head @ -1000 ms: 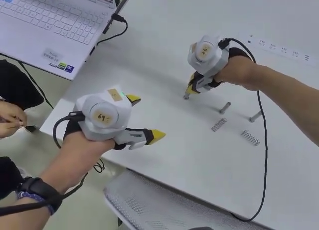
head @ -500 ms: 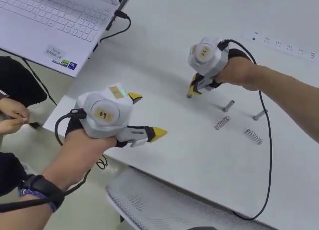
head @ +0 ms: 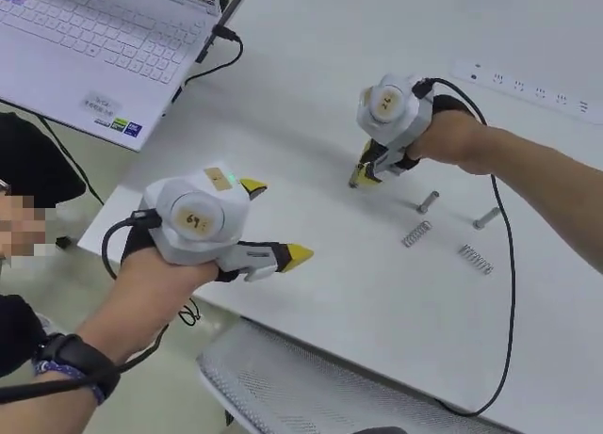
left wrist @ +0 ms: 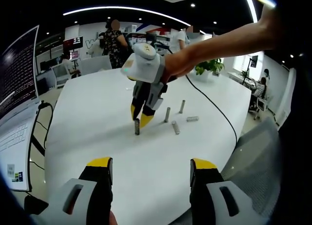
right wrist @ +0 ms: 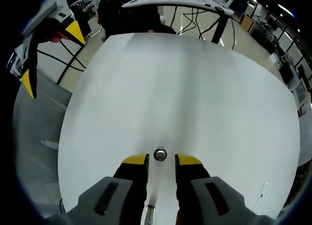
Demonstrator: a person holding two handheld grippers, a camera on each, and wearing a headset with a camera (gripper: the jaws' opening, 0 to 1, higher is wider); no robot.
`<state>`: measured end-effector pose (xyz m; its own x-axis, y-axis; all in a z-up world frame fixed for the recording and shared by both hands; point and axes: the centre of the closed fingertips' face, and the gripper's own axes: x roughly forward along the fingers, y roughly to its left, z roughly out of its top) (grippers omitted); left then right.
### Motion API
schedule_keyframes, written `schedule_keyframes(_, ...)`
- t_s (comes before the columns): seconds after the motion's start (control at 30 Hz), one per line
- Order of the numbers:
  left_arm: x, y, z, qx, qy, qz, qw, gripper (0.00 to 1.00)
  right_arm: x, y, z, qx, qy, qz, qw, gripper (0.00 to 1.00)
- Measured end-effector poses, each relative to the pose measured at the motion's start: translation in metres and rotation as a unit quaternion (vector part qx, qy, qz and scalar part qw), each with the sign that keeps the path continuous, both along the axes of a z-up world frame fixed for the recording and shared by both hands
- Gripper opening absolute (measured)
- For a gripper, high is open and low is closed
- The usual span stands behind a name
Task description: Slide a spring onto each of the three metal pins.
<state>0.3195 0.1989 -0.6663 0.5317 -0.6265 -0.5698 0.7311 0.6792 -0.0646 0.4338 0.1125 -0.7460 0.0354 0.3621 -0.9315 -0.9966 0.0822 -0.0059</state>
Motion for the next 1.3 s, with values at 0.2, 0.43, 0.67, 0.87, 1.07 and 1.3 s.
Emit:
schedule_keyframes(0.2,0.000,-0.001,0.002,0.000,-0.004,-0.003,1.0000,0.60,-0.003,-0.006,0.010,0.008,-0.006,-0.014,0.9999,0.22)
schedule_keyframes(0.43,-0.002,-0.004,0.004,0.000,-0.006,-0.006,1.0000,0.61,-0.013,-0.014,0.018,0.014,-0.016,-0.025,0.9995,0.24)
schedule_keyframes(0.67,-0.006,-0.008,0.007,0.001,-0.010,-0.013,0.9999,0.61,-0.028,-0.024,0.024,0.024,-0.022,-0.041,0.9986,0.26)
schedule_keyframes(0.87,-0.005,-0.009,0.011,0.001,-0.015,-0.015,0.9998,0.61,-0.031,-0.031,0.031,0.038,-0.033,-0.061,0.9969,0.28)
schedule_keyframes(1.07,-0.004,-0.009,0.014,0.000,-0.018,-0.012,0.9998,0.61,-0.032,-0.038,0.040,0.060,-0.045,-0.088,0.9933,0.29)
schedule_keyframes(1.3,-0.004,-0.009,0.016,-0.001,-0.021,-0.010,0.9997,0.61,-0.036,-0.051,0.048,0.079,-0.056,-0.118,0.9882,0.30)
